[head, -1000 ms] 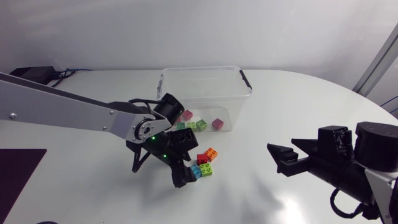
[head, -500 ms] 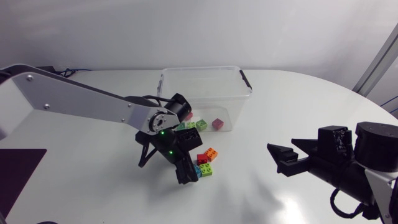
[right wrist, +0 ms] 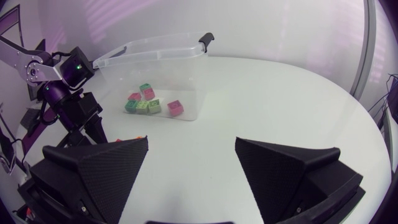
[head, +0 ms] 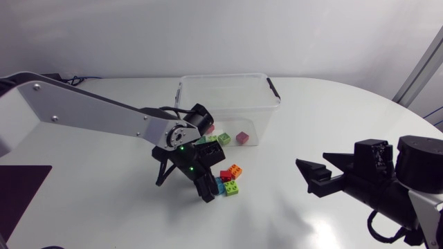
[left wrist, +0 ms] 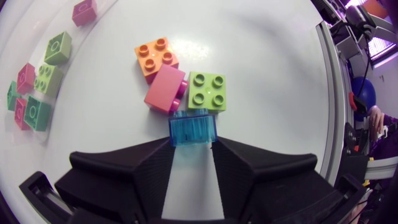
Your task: Place the duplo bricks in the container
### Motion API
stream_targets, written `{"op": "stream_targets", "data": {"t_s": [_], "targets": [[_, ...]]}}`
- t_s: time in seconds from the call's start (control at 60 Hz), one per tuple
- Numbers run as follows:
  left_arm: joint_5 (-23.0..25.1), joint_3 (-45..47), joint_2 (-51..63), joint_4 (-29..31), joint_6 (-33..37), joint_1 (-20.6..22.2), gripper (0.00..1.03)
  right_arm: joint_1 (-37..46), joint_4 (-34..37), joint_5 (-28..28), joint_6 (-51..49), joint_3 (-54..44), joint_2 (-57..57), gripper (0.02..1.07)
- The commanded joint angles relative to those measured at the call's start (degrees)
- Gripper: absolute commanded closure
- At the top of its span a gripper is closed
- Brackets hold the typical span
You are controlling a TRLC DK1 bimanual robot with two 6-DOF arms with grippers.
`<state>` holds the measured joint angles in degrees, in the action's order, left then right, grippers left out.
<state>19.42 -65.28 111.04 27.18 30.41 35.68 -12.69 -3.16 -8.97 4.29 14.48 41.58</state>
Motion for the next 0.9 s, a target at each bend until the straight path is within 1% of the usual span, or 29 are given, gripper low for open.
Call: {"op": "stream_targets", "data": {"t_s": [0.0,0.1,0.217,0.383,0.417,0.467,0.483,0.583,0.6,0.683,0.883], "targets": [[-0.52,2.87,-1.80,-0.99,-1.15,-0.61,0.76,-0.76,0.52,0.18,0.10,-1.21,-0.19,0.06],[-0.52,5.25,-4.08,-2.66,-0.97,-0.70,0.76,-1.29,0.52,0.27,0.19,-1.21,-0.27,0.06],[-0.52,7.18,-7.68,-2.57,-0.44,-0.96,0.76,-1.46,0.79,0.36,0.28,-0.95,-0.19,0.06],[-0.61,7.27,-18.50,-0.64,0.44,-3.69,0.76,-2.43,1.31,0.71,0.45,-0.59,-0.19,0.06],[-0.61,5.51,-20.87,1.03,0.61,-5.01,0.76,-2.96,1.22,0.97,0.54,-0.42,0.08,0.06],[-0.61,3.40,-22.80,2.18,0.88,-5.80,0.76,-3.92,1.22,1.94,0.71,-0.15,0.43,0.06],[-0.61,1.82,-23.51,2.79,0.88,-6.77,0.76,-4.36,1.22,2.20,0.71,-0.07,0.60,0.06],[-0.61,-4.25,-23.86,2.88,0.88,-9.84,0.75,-5.86,0.87,3.00,1.77,0.81,1.84,0.06],[-0.61,-6.62,-23.15,2.44,0.79,-10.72,0.75,-6.65,0.61,3.61,2.03,1.08,2.36,0.06],[-0.52,-11.63,-20.17,0.68,0.26,-13.09,0.74,-7.88,-0.09,4.84,2.30,1.52,4.30,0.06],[-0.96,-19.10,-12.08,-7.67,-4.40,-15.47,0.73,-9.64,1.22,4.05,2.38,4.33,7.46,0.06]]}}
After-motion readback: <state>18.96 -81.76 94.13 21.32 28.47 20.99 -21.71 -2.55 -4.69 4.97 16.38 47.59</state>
